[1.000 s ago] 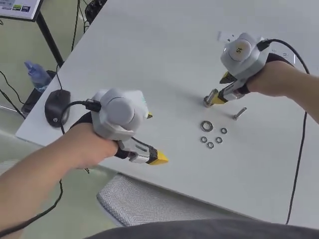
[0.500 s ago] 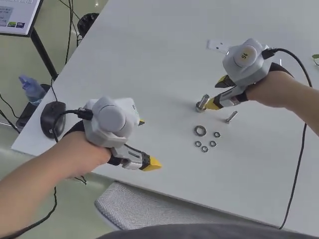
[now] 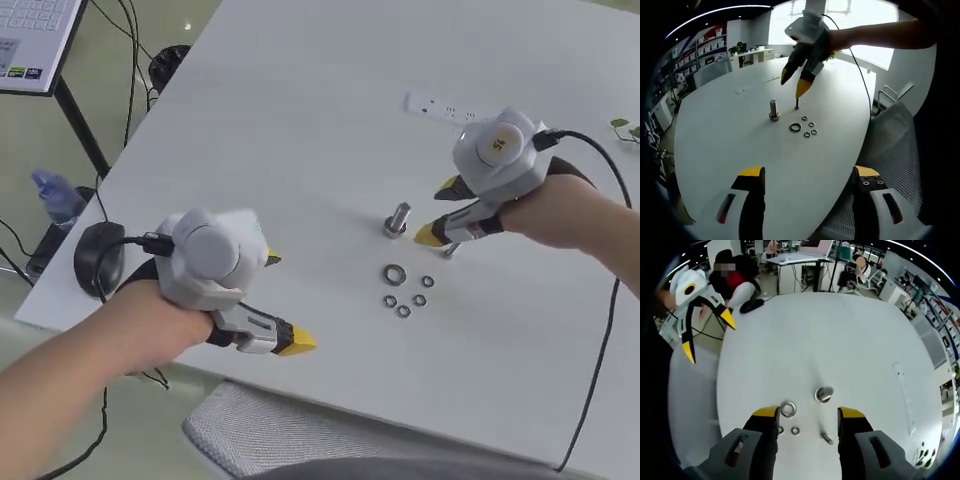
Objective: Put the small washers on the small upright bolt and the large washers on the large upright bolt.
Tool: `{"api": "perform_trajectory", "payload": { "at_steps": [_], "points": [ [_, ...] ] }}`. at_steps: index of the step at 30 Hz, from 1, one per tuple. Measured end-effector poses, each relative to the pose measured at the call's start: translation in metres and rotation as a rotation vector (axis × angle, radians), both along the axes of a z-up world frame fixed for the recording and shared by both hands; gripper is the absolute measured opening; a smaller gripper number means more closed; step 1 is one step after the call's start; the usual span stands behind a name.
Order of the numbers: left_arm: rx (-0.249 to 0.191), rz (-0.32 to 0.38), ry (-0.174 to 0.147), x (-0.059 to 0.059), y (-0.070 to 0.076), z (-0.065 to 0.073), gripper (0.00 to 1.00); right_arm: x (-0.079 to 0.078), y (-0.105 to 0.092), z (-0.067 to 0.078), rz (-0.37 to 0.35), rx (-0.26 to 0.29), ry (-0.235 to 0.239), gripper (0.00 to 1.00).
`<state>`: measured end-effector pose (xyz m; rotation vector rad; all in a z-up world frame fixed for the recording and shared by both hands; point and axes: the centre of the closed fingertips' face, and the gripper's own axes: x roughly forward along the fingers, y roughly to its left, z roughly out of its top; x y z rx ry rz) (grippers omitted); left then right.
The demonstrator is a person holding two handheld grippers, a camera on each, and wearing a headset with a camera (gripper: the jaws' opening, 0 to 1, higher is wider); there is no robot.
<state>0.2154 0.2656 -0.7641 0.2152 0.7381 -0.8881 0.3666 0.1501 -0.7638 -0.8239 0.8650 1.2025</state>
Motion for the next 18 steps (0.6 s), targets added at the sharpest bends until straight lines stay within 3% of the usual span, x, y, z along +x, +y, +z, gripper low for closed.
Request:
{"api": "perform_trajectory", "payload": {
  "at_steps": [7,18],
  "points": [
    [-0.001,0.005,-0.005,-0.001,-0.002,-0.001,0.7,-0.013,-0.004,-0.01,0.049,-0.059,0.02,0.47],
    [-0.014,0.015,-0.019,0.001,-0.004,0.0,0.69,-0.022,-0.001,-0.027,0.075,-0.077,0.035,0.46]
  ]
}}
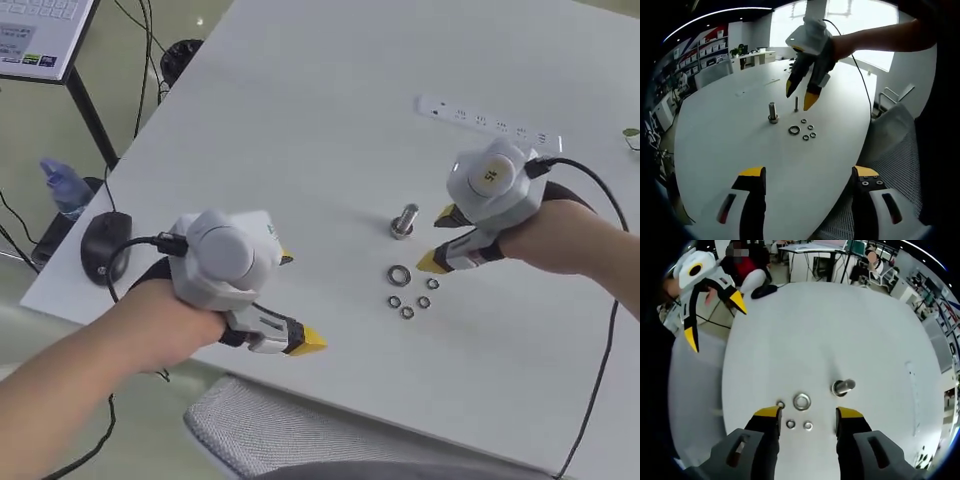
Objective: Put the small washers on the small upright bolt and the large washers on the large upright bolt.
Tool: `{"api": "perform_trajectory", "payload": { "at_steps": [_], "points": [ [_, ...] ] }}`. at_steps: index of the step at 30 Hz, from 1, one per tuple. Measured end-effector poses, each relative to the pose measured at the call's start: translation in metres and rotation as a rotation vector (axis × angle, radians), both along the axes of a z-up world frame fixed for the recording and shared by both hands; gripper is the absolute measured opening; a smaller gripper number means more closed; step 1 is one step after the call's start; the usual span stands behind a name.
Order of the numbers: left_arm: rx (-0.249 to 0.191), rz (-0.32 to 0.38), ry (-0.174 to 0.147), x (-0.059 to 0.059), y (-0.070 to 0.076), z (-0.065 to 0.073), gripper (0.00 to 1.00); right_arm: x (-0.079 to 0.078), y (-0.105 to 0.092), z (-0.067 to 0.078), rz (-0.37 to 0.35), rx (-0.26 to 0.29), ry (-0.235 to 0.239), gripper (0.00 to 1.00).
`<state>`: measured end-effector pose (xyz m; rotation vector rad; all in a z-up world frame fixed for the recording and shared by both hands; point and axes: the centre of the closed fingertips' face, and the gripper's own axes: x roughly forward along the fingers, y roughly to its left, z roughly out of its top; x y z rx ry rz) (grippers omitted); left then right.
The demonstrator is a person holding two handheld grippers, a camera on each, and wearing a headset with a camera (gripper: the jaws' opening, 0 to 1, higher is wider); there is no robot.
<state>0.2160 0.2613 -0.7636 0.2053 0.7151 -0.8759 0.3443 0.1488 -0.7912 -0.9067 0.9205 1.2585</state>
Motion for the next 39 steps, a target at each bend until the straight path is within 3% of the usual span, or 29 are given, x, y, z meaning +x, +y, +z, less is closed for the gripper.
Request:
{"api": "perform_trajectory", "payload": {
  "at_steps": [11,13,22,30,39],
  "points": [
    [-0.008,-0.002,-0.004,0.0,-0.004,-0.003,0.74,-0.001,0.003,-0.021,-0.008,-0.008,0.026,0.46],
    [-0.019,0.004,0.008,0.001,-0.006,-0.006,0.76,-0.002,0.003,-0.027,-0.004,-0.017,0.024,0.46],
    [-0.025,0.01,-0.008,0.004,-0.009,-0.008,0.82,0.004,0.007,-0.041,-0.016,-0.02,0.008,0.45],
    [-0.035,0.026,-0.013,0.005,-0.009,-0.007,0.82,-0.004,0.011,-0.059,-0.014,-0.041,0.03,0.45],
    [-0.035,0.039,-0.003,0.001,-0.008,-0.011,0.84,-0.004,0.014,-0.068,-0.022,-0.05,0.029,0.41]
  ]
}}
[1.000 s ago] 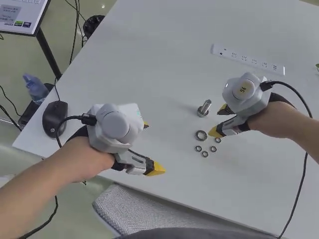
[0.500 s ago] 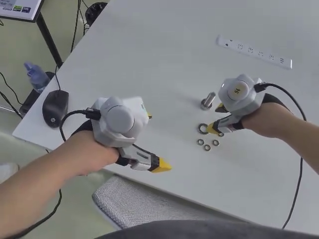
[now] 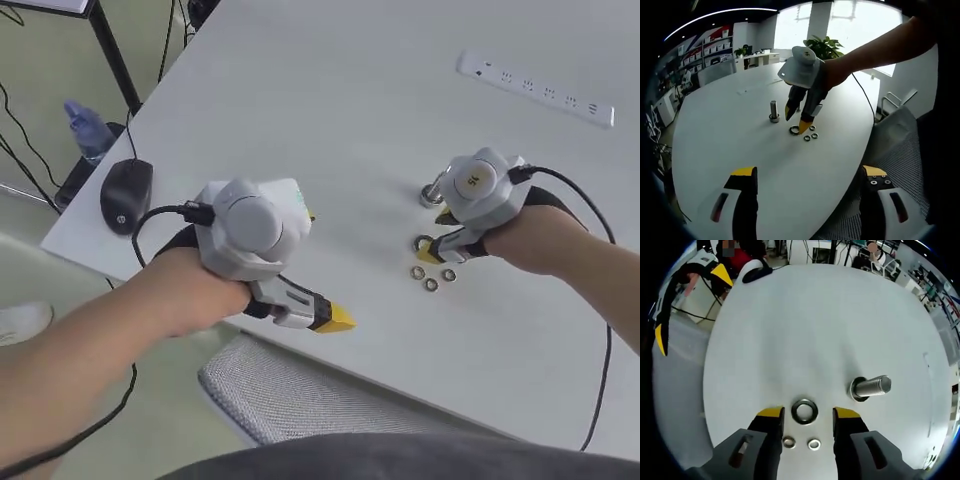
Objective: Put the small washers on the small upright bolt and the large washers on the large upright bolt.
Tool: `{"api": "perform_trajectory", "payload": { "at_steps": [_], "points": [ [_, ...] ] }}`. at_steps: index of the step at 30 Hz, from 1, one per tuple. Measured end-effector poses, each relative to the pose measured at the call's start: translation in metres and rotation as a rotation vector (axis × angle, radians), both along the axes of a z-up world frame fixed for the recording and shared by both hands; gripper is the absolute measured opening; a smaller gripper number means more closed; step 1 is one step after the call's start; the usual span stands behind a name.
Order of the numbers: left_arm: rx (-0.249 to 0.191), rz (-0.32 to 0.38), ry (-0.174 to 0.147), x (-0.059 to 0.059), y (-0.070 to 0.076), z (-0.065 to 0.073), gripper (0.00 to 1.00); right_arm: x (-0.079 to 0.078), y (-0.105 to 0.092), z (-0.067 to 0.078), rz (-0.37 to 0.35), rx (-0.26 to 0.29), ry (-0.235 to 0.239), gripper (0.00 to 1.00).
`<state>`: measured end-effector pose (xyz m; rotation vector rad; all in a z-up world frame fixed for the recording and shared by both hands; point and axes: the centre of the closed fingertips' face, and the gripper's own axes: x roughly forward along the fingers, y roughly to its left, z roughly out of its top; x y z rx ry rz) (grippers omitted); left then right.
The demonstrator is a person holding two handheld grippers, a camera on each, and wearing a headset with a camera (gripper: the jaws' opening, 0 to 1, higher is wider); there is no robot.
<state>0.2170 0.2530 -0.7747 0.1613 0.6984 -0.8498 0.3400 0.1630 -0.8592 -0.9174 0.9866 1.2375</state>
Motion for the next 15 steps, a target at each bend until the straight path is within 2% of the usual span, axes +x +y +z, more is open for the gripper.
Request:
{"api": "perform_trajectory", "payload": {
  "at_steps": [3,5,10,15],
  "points": [
    [-0.011,0.0,-0.001,-0.0006,-0.0019,0.001,0.86,-0.0002,0.0001,-0.0027,-0.002,-0.006,0.007,0.41],
    [-0.036,-0.003,0.003,-0.0009,-0.0052,0.0029,0.89,0.0007,-0.0005,-0.0043,-0.002,-0.011,0.005,0.41],
    [-0.032,-0.003,-0.002,0.0007,-0.0049,0.0031,0.89,0.0006,-0.0034,-0.0104,-0.006,-0.028,0.014,0.41],
    [-0.032,-0.004,-0.008,0.0011,-0.0048,0.0029,0.88,0.0002,-0.0032,-0.0095,-0.024,-0.019,0.027,0.4]
  ]
}}
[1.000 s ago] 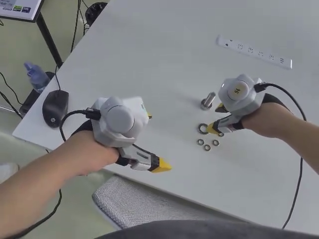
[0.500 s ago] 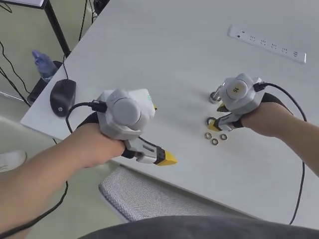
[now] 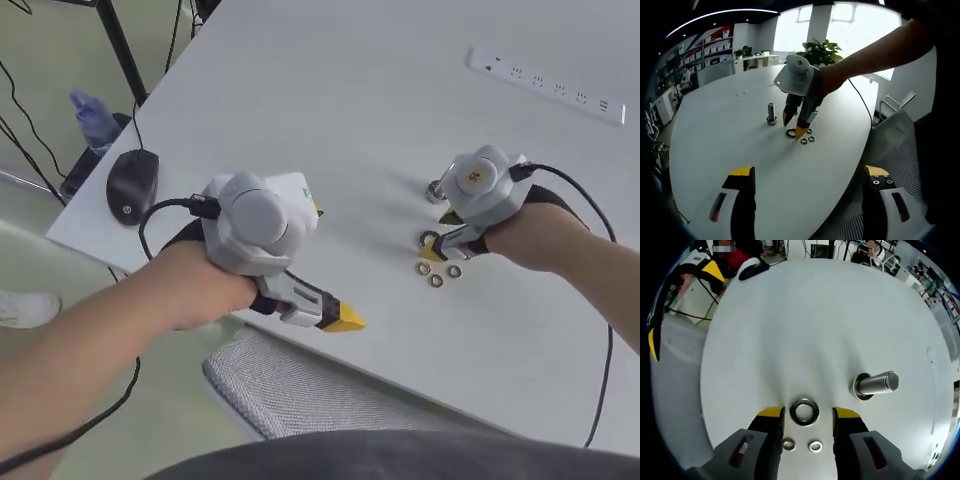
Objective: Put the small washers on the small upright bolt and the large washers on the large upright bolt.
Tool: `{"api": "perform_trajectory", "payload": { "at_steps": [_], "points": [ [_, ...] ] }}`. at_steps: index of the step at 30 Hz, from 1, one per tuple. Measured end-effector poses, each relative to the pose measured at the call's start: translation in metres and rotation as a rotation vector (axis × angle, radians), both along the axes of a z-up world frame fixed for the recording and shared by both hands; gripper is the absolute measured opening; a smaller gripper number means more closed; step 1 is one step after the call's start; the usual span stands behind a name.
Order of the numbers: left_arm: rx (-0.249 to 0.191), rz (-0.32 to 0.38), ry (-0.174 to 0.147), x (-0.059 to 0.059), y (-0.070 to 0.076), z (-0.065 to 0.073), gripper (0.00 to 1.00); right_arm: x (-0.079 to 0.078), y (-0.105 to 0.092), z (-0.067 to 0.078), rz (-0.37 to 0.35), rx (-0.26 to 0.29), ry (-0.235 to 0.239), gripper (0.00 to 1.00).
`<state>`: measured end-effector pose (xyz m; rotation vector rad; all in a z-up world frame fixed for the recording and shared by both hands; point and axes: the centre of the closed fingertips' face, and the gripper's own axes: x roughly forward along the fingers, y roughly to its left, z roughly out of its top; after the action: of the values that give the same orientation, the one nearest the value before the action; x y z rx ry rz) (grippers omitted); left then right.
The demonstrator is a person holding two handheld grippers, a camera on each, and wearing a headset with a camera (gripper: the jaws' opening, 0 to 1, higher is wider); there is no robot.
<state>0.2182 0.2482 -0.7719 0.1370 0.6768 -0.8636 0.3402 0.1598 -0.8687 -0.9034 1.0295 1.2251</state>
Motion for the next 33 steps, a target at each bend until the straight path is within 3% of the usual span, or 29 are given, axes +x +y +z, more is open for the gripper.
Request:
{"api": "perform_trajectory", "payload": {
  "at_steps": [7,25,33],
  "points": [
    [-0.004,-0.003,0.002,-0.001,-0.001,0.0,0.86,0.0,-0.001,0.0,-0.01,-0.004,0.0,0.37],
    [-0.002,-0.005,0.005,-0.009,-0.003,0.001,0.82,-0.006,-0.002,-0.001,-0.007,-0.107,0.006,0.25],
    [0.0,0.007,0.001,-0.012,0.004,0.006,0.8,-0.006,-0.002,0.0,-0.01,-0.147,0.006,0.22]
  ]
}}
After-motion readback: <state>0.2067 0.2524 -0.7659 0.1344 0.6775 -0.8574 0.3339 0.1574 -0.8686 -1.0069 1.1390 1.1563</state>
